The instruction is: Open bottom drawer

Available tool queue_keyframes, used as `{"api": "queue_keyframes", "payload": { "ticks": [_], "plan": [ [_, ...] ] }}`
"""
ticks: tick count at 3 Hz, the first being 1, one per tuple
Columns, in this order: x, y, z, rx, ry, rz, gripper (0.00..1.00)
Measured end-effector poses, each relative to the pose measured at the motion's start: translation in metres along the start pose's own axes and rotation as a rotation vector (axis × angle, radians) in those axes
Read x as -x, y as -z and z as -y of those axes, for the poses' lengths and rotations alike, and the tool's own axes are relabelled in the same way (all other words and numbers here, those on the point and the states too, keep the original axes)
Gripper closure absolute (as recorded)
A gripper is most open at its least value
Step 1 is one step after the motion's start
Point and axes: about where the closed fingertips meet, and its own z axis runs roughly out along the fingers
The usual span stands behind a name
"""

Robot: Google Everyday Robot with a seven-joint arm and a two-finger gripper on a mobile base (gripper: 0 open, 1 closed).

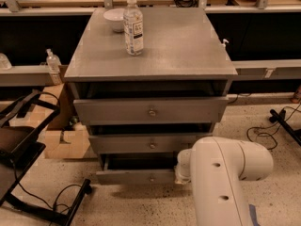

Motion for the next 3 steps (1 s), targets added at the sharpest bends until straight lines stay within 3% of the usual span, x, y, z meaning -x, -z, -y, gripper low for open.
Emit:
{"api": "queue_keyframes", "payload": {
  "ticks": [3],
  "plan": [
    [0.0,0.0002,0.0,0.0,0.0,0.0,1.0]
  ]
}}
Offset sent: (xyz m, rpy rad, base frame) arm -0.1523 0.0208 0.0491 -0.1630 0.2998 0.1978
